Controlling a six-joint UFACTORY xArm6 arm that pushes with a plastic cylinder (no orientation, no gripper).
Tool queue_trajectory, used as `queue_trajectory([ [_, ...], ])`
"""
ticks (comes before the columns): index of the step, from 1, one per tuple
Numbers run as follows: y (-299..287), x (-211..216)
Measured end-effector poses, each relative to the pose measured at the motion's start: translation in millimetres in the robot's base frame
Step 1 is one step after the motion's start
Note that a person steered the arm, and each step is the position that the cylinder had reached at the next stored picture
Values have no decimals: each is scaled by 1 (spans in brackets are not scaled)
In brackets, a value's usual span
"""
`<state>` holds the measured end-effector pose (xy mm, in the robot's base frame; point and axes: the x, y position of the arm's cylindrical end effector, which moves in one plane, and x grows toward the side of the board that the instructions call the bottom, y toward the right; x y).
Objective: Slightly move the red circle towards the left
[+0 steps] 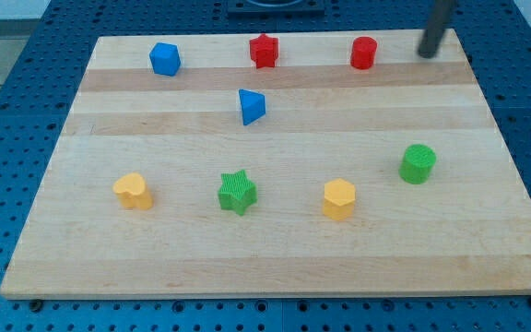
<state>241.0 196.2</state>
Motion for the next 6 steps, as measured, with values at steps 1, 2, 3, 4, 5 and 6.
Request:
queue_trajectory([
  [1,-38,-2],
  [2,-42,-8],
  [3,-50,-9],
  [4,-77,-37],
  [5,-152,-44],
  [6,-189,-49],
])
